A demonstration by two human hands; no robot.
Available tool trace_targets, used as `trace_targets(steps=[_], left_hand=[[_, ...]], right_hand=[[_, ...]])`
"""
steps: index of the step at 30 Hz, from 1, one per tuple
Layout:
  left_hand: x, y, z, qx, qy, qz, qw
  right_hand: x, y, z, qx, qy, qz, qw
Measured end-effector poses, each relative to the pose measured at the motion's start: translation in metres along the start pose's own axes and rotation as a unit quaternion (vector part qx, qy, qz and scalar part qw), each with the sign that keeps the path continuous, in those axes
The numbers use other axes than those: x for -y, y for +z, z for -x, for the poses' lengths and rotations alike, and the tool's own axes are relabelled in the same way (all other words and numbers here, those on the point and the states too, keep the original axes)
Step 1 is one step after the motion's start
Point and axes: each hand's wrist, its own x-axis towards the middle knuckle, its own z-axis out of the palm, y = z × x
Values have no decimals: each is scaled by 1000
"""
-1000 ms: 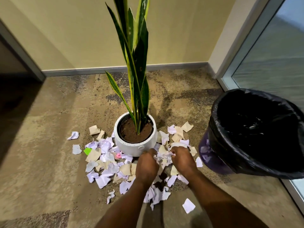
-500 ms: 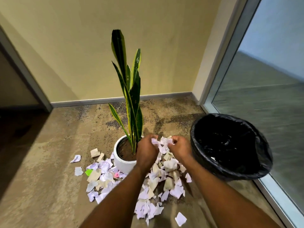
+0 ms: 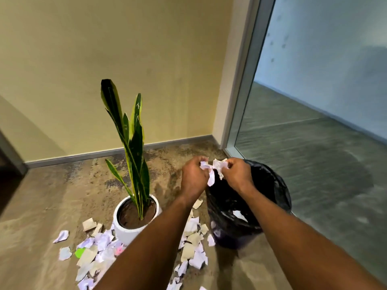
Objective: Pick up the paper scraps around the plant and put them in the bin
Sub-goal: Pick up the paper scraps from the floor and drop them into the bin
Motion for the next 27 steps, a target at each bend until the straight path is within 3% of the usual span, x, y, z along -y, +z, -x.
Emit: trace_targets(steps=[9, 27], left_hand=[[0, 55, 3, 35, 1, -21, 999], [13, 73, -3, 67, -6, -57, 996]], right_hand=[[-47, -25, -22, -28, 47, 26, 998], [-61, -20, -24, 6, 73, 41, 997]])
